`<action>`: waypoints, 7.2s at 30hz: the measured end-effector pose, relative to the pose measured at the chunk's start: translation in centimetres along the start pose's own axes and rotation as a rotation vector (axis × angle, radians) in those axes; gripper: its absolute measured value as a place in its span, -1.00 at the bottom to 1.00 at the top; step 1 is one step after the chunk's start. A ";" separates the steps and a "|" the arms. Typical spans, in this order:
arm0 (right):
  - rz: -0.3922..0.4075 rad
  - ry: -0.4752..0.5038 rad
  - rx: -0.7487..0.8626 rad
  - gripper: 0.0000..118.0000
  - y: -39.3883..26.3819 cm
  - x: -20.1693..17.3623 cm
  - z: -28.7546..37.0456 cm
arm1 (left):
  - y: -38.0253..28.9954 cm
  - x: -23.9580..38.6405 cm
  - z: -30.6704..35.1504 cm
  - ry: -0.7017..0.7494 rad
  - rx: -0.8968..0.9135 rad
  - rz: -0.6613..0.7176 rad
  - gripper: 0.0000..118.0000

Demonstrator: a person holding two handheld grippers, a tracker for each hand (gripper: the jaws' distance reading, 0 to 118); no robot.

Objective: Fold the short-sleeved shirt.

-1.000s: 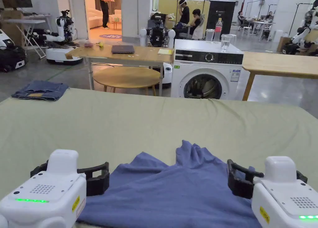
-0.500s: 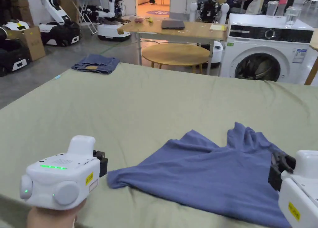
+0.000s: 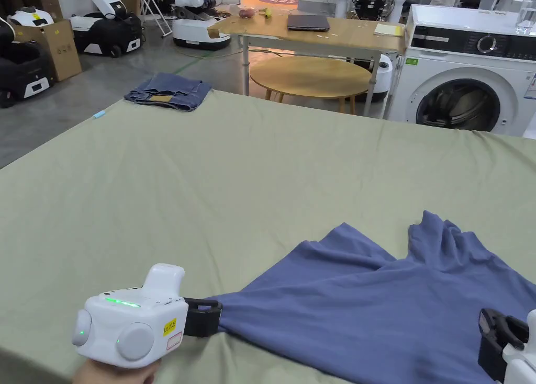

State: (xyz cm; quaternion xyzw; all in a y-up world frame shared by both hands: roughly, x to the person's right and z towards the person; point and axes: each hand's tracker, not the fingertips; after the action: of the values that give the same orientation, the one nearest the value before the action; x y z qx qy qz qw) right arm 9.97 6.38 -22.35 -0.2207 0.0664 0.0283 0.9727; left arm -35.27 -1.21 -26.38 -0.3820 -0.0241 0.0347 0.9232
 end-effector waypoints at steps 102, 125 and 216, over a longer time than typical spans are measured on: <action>-0.044 -0.174 0.301 -0.97 16.5 18.9 3.6 | 19.7 8.6 9.9 -0.014 0.456 -0.001 -1.00; -0.136 -0.123 -0.025 0.86 -2.6 5.2 10.9 | -1.6 12.1 14.3 0.020 0.310 -0.019 0.93; -0.102 -0.124 -0.010 0.73 -0.4 7.9 3.3 | 4.8 12.7 6.8 0.000 0.215 -0.138 0.80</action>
State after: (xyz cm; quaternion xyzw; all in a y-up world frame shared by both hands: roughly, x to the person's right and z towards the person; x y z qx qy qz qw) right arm 18.24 7.71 -20.33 -0.2267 -0.0054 -0.0073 0.9739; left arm -23.27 7.99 -24.70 -0.2784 -0.0465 -0.0263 0.9590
